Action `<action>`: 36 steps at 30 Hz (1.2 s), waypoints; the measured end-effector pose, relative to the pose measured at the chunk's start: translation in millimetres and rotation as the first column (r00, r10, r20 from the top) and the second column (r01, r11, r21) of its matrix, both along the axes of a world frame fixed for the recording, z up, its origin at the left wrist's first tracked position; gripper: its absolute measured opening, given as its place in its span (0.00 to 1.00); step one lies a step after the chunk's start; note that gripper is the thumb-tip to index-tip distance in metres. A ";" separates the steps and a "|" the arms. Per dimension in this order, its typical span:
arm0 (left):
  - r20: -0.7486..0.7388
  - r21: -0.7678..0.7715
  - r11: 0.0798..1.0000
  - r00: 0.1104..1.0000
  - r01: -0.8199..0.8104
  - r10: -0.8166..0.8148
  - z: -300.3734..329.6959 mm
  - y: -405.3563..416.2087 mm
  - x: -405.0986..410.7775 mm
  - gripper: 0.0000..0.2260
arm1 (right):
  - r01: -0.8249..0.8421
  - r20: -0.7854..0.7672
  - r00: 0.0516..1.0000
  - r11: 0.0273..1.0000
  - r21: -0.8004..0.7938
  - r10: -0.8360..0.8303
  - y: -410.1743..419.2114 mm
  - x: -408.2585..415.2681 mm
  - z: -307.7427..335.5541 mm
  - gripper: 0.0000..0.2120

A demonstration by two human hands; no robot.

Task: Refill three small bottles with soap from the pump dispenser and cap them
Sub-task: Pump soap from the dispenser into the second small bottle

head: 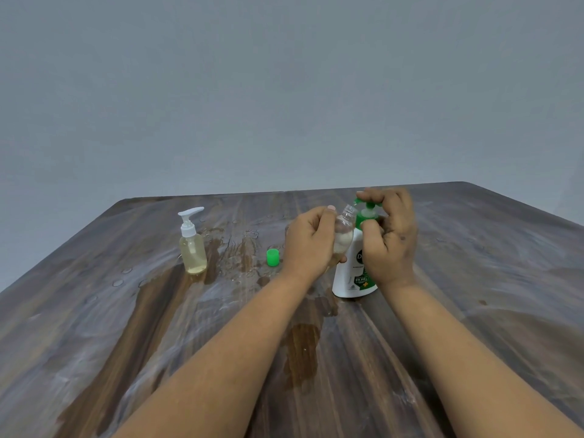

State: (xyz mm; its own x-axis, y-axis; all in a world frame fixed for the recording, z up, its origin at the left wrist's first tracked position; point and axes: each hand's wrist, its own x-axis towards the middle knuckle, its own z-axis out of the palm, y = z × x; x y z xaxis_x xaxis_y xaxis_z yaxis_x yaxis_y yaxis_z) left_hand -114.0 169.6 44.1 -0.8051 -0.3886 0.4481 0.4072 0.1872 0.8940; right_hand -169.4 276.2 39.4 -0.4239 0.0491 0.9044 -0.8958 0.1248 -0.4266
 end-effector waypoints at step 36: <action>0.001 0.012 1.000 1.000 0.012 -0.012 -2.4 -0.7 -3.2 0.19 | 0.027 0.021 0.999 0.999 0.028 -0.027 1.2 2.8 2.2 0.16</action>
